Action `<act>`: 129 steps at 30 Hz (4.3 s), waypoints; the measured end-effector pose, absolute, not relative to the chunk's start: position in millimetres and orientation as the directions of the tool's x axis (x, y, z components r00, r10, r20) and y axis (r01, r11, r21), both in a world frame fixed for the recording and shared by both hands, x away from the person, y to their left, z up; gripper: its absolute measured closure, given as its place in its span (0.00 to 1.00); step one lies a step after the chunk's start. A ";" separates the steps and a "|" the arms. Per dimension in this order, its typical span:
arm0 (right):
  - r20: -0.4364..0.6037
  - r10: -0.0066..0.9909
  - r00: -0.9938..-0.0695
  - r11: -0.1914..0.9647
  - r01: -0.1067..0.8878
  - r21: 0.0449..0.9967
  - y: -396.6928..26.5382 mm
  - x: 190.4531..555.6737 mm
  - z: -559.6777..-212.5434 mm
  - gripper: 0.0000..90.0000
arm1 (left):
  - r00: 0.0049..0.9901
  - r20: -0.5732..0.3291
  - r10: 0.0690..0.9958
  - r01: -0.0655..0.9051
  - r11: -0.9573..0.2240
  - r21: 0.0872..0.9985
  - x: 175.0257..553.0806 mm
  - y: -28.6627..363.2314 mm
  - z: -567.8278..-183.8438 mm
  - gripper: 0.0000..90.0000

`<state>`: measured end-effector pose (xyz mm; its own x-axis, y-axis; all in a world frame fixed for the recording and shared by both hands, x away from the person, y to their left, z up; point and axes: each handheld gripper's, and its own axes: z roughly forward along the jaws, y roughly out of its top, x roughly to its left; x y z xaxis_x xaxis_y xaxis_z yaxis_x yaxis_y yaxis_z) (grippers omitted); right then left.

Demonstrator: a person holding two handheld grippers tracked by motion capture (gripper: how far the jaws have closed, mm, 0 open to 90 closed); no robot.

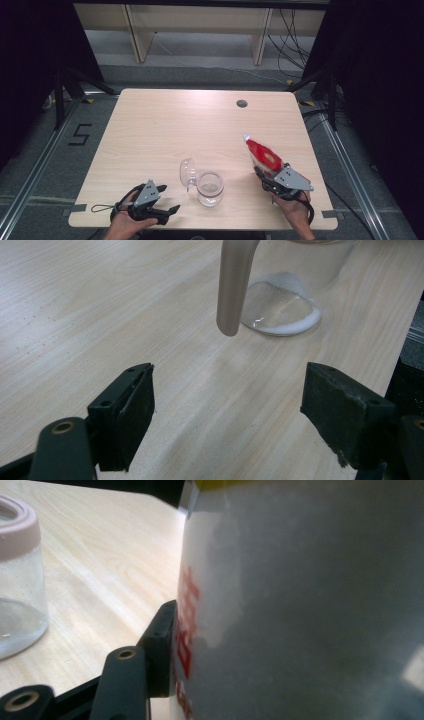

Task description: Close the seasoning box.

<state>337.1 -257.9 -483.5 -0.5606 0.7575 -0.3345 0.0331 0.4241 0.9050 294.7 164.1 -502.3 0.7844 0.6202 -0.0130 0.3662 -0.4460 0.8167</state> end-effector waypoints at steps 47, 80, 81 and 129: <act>-0.975 -0.152 -0.163 0.935 -0.343 -0.088 -191.0 273.2 -460.1 0.53 | 0.780 -0.018 0.625 0.372 -0.441 0.817 294.5 163.9 -503.8 0.23; -0.944 -0.322 -0.075 0.904 -0.321 -0.283 -185.6 269.4 -451.6 0.54 | 0.778 -0.027 0.628 0.375 -0.430 0.822 294.5 163.2 -504.1 0.23; -0.943 -0.325 -0.073 0.903 -0.319 -0.286 -185.7 269.4 -451.6 0.54 | 0.778 -0.024 0.627 0.372 -0.430 0.822 294.7 163.3 -504.1 0.23; -0.942 -0.335 -0.035 0.888 -0.347 -0.303 -184.2 271.5 -447.5 0.57 | 0.772 -0.022 0.636 0.370 -0.421 0.828 295.0 164.7 -503.2 0.23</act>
<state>271.5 -184.2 -447.5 -0.0351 -0.3349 -0.9416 -0.3465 0.8878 -0.3028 295.0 164.7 -503.2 0.7716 0.6357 -0.0217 0.3701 -0.4210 0.8281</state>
